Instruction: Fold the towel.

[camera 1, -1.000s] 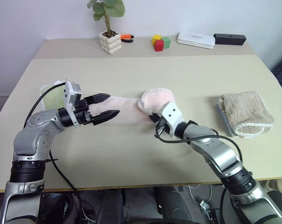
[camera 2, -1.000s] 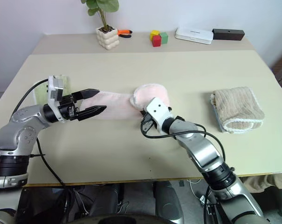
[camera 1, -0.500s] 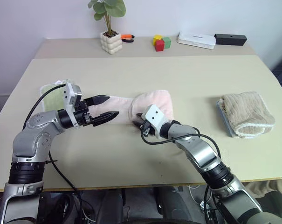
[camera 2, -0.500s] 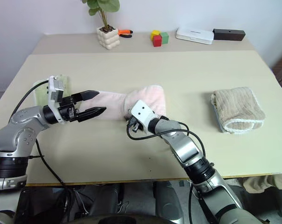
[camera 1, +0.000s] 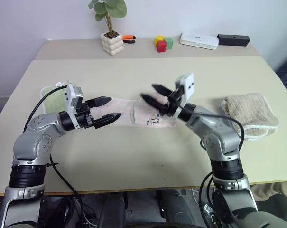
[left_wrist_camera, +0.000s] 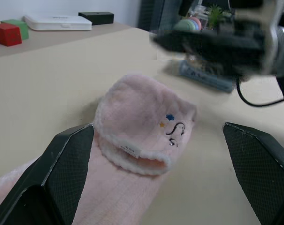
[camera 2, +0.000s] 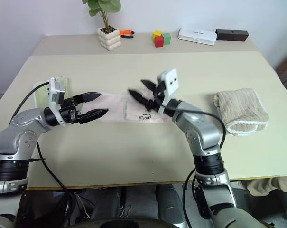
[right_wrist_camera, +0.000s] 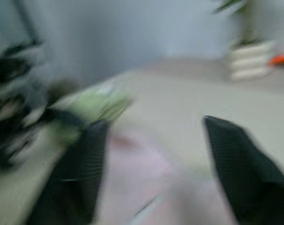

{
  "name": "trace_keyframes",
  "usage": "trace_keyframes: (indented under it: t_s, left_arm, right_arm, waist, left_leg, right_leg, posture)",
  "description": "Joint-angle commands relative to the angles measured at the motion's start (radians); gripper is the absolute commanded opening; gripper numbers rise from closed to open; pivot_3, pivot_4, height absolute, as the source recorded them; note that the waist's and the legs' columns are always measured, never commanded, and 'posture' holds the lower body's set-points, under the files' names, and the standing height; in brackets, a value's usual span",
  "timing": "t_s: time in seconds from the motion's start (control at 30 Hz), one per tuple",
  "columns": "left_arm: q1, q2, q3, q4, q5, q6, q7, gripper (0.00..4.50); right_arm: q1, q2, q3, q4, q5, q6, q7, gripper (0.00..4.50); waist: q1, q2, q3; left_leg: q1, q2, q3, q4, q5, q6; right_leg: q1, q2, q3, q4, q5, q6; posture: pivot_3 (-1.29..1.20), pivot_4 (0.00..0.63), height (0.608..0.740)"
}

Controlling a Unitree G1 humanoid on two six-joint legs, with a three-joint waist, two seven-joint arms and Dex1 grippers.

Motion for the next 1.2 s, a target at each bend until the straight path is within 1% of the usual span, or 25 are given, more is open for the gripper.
trace_keyframes:
  t_s: [0.03, 0.1, 0.23, 0.3, 0.37, 0.4, 0.47, 0.5, 0.57, 0.6, 0.63, 0.67, 0.7, 0.8, 0.83, 0.9, 0.97, 1.0, 1.07, 1.2]
  left_arm:
    - [0.0, -0.003, 0.023, -0.031, -0.017, -0.007, 0.015, 4.5]
    - [0.01, -0.006, 0.023, -0.044, -0.023, 0.0, 0.024, 4.5]
    - [0.036, -0.019, 0.04, -0.075, -0.044, 0.027, 0.063, 4.5]
    - [0.063, -0.041, 0.067, -0.11, -0.083, 0.066, 0.124, 4.5]
    - [0.124, -0.09, 0.107, -0.18, -0.149, 0.127, 0.226, 4.5]
    - [0.147, -0.108, 0.119, -0.206, -0.163, 0.14, 0.259, 4.5]
    - [0.192, -0.174, 0.139, -0.258, -0.169, 0.139, 0.37, 4.5]
    - [0.217, -0.204, 0.147, -0.289, -0.183, 0.15, 0.419, 4.5]
    - [0.258, -0.223, 0.146, -0.34, -0.206, 0.172, 0.463, 4.5]
    - [0.279, -0.232, 0.15, -0.362, -0.211, 0.178, 0.491, 4.5]
    - [0.292, -0.237, 0.153, -0.377, -0.215, 0.179, 0.513, 4.5]
    - [0.306, -0.256, 0.175, -0.391, -0.253, 0.2, 0.566, 4.5]
    - [0.317, -0.27, 0.19, -0.402, -0.283, 0.215, 0.605, 4.5]
    - [0.374, -0.323, 0.258, -0.448, -0.413, 0.259, 0.755, 4.5]
    - [0.39, -0.33, 0.27, -0.46, -0.442, 0.266, 0.785, 4.5]
    - [0.425, -0.339, 0.287, -0.484, -0.487, 0.272, 0.843, 4.5]
    - [0.483, -0.363, 0.301, -0.515, -0.53, 0.27, 0.918, 4.5]
    - [0.51, -0.375, 0.304, -0.529, -0.548, 0.268, 0.956, 4.5]
    - [0.551, -0.397, 0.301, -0.54, -0.579, 0.261, 1.016, 4.5]
    - [0.548, -0.447, 0.307, -0.488, -0.696, 0.245, 1.171, 4.5]
  right_arm:
    - [0.009, 0.004, 0.02, 0.087, -0.097, -0.093, -0.049, 1.07]
    - [0.038, 0.026, 0.031, 0.137, -0.102, -0.136, -0.028, 0.06]
    - [0.11, 0.053, 0.073, 0.25, -0.149, -0.233, 0.003, 0.06]
    - [0.136, 0.043, 0.127, 0.304, -0.227, -0.297, 0.0, 0.06]
    - [0.148, 0.013, 0.197, 0.371, -0.339, -0.336, -0.028, 0.06]
    - [0.151, 0.003, 0.218, 0.387, -0.369, -0.347, -0.028, 0.06]
    - [0.163, -0.006, 0.239, 0.364, -0.361, -0.342, 0.026, 0.06]
    - [0.162, -0.001, 0.224, 0.344, -0.339, -0.329, 0.034, 0.29]
    - [0.156, 0.006, 0.199, 0.317, -0.314, -0.311, 0.041, 0.88]
    - [0.145, 0.001, 0.192, 0.307, -0.323, -0.318, 0.035, 1.29]
    - [0.139, -0.005, 0.189, 0.301, -0.332, -0.324, 0.031, 1.83]
    - [0.124, -0.008, 0.168, 0.286, -0.317, -0.323, 0.033, 2.26]
    - [0.114, -0.01, 0.153, 0.274, -0.305, -0.321, 0.035, 2.81]
    - [0.091, -0.062, 0.104, 0.201, -0.237, -0.314, 0.119, 4.3]
    - [0.088, -0.076, 0.093, 0.184, -0.221, -0.32, 0.142, 4.41]
    - [0.092, -0.114, 0.061, 0.131, -0.157, -0.304, 0.209, 4.41]
    - [0.109, -0.196, 0.01, 0.036, -0.047, -0.227, 0.319, 4.41]
    - [0.12, -0.242, -0.002, 0.002, -0.023, -0.217, 0.367, 4.41]
    - [0.139, -0.321, -0.008, -0.041, 0.01, -0.184, 0.442, 4.41]
    - [0.137, -0.405, -0.023, -0.068, 0.018, -0.171, 0.483, 4.41]
  waist:
    - [-0.001, 0.0, 0.0]
    - [-0.003, 0.0, 0.0]
    - [-0.005, 0.0, 0.0]
    - [-0.006, 0.0, 0.0]
    - [-0.007, 0.0, 0.0]
    - [-0.008, -0.001, -0.001]
    - [-0.005, -0.002, -0.002]
    - [-0.003, -0.003, -0.002]
    - [-0.003, -0.003, -0.003]
    - [-0.003, -0.003, -0.003]
    - [-0.003, -0.003, -0.003]
    - [-0.003, -0.003, -0.002]
    - [-0.003, -0.003, -0.002]
    - [-0.002, -0.002, -0.002]
    - [-0.002, -0.002, -0.002]
    - [0.0, -0.003, -0.002]
    - [0.0, -0.002, -0.001]
    - [0.0, -0.002, -0.001]
    - [0.001, -0.002, -0.002]
    - [-0.001, -0.003, -0.002]
  left_leg:
    - [0.0, 0.0, 0.0, 0.0, 0.0, 0.0]
    - [0.0, 0.0, 0.0, 0.0, 0.0, 0.0]
    - [0.0, 0.0, 0.0, -0.001, 0.0, 0.0]
    - [0.0, 0.0, 0.0, -0.001, 0.0, 0.0]
    - [0.001, 0.0, 0.0, -0.001, 0.0, 0.0]
    - [0.001, 0.0, 0.0, 0.0, 0.0, 0.0]
    - [0.002, 0.0, 0.0, 0.0, 0.0, 0.0]
    - [0.004, 0.0, 0.0, 0.0, 0.0, 0.0]
    - [0.008, 0.0, -0.001, 0.0, 0.0, 0.0]
    - [0.01, 0.0, -0.001, -0.001, 0.0, 0.0]
    - [0.012, 0.0, -0.001, -0.002, 0.0, 0.0]
    - [0.013, 0.0, -0.001, -0.002, 0.0, 0.0]
    - [0.015, 0.0, -0.001, -0.003, 0.0, 0.0]
    - [0.015, 0.0, -0.001, -0.003, 0.0, 0.0]
    - [0.015, 0.0, -0.001, -0.003, -0.001, 0.0]
    - [0.014, 0.0, -0.001, -0.003, -0.001, 0.0]
    - [0.014, 0.0, -0.001, -0.003, -0.001, 0.0]
    - [0.014, 0.0, -0.001, -0.003, -0.001, 0.0]
    - [0.014, 0.0, -0.001, -0.003, -0.002, 0.001]
    - [0.015, 0.0, -0.001, -0.003, -0.002, 0.002]
  right_leg:
    - [0.0, 0.0, 0.0, 0.0, 0.0, 0.0]
    - [0.0, 0.0, 0.0, 0.0, 0.0, 0.0]
    - [0.0, 0.0, 0.0, 0.0, 0.0, 0.0]
    - [0.0, 0.0, 0.0, 0.0, 0.0, 0.0]
    - [0.0, 0.0, 0.0, 0.001, 0.0, 0.0]
    - [0.0, 0.0, 0.0, 0.001, 0.0, 0.0]
    - [0.002, 0.0, 0.0, 0.0, 0.0, 0.0]
    - [0.004, 0.0, 0.0, 0.0, 0.0, 0.0]
    - [0.009, 0.0, 0.0, -0.001, 0.0, 0.0]
    - [0.011, 0.0, -0.001, -0.002, 0.0, 0.0]
    - [0.013, 0.0, -0.001, -0.002, 0.0, 0.0]
    - [0.014, 0.0, -0.001, -0.003, 0.0, 0.0]
    - [0.015, 0.0, 0.0, -0.003, 0.0, 0.0]
    - [0.016, -0.001, 0.0, -0.004, 0.0, 0.0]
    - [0.016, -0.001, 0.0, -0.005, 0.0, 0.0]
    - [0.016, -0.001, -0.001, -0.006, 0.0, 0.0]
    - [0.016, -0.001, -0.001, -0.006, 0.0, 0.0]
    - [0.017, -0.001, -0.001, -0.007, 0.0, 0.0]
    - [0.018, -0.001, -0.001, -0.009, 0.0, 0.0]
    - [0.018, 0.0, -0.001, -0.009, -0.002, -0.004]
  posture:
    - [0.0, 0.15, 0.74]
    - [0.0, 0.15, 0.74]
    - [0.0, 0.15, 0.74]
    - [0.0, 0.15, 0.74]
    - [0.0, 0.15, 0.74]
    - [0.0, 0.15, 0.74]
    - [0.0, 0.15, 0.74]
    - [0.0, 0.15, 0.74]
    - [0.0, 0.15, 0.74]
    - [0.0, 0.15, 0.74]
    - [0.0, 0.15, 0.74]
    - [0.0, 0.15, 0.74]
    - [0.0, 0.15, 0.74]
    - [0.0, 0.15, 0.74]
    - [0.0, 0.15, 0.74]
    - [0.0, 0.15, 0.74]
    - [0.0, 0.15, 0.74]
    - [0.0, 0.15, 0.74]
    - [0.0, 0.15, 0.74]
    - [0.0, 0.15, 0.74]
